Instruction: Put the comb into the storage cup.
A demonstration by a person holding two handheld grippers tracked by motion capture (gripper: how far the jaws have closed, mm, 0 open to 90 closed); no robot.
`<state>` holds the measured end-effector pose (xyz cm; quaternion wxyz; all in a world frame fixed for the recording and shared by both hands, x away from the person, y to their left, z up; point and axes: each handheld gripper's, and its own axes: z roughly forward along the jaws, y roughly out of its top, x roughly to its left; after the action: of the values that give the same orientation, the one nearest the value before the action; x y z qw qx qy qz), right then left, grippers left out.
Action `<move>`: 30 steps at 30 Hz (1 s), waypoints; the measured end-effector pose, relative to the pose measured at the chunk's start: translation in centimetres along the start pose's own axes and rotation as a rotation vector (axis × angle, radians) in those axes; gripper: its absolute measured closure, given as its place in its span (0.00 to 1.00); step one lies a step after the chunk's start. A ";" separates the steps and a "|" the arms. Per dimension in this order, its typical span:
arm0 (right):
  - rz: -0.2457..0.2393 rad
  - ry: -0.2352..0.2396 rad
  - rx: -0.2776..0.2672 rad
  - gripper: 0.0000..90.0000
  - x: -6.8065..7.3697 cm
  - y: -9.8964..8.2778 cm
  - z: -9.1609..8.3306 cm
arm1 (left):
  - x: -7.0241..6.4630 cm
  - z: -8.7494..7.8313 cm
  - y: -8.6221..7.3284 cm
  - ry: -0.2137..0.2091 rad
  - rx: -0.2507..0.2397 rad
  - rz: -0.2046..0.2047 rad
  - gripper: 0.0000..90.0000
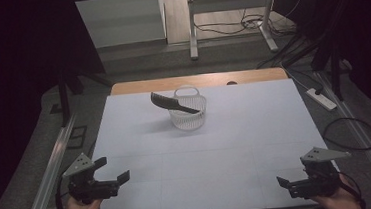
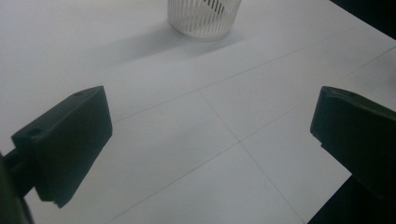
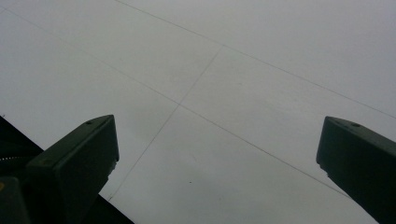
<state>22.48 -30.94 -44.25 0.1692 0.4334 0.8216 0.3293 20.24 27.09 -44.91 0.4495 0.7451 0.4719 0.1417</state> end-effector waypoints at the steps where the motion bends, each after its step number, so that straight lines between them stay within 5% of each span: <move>1: 0.000 0.000 0.000 0.00 0.0 0.0 0.0 | 0.0 -0.1 -0.1 0.004 0.000 -0.001 0.00; 30: 0.002 -0.006 0.004 0.00 0.0 0.0 0.0 | -0.6 -2.1 -2.5 0.071 0.046 -0.001 0.00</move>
<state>22.52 -30.93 -44.26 0.1706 0.4357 0.8212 0.3266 17.16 28.14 -45.62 0.4152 0.7496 0.4910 0.1569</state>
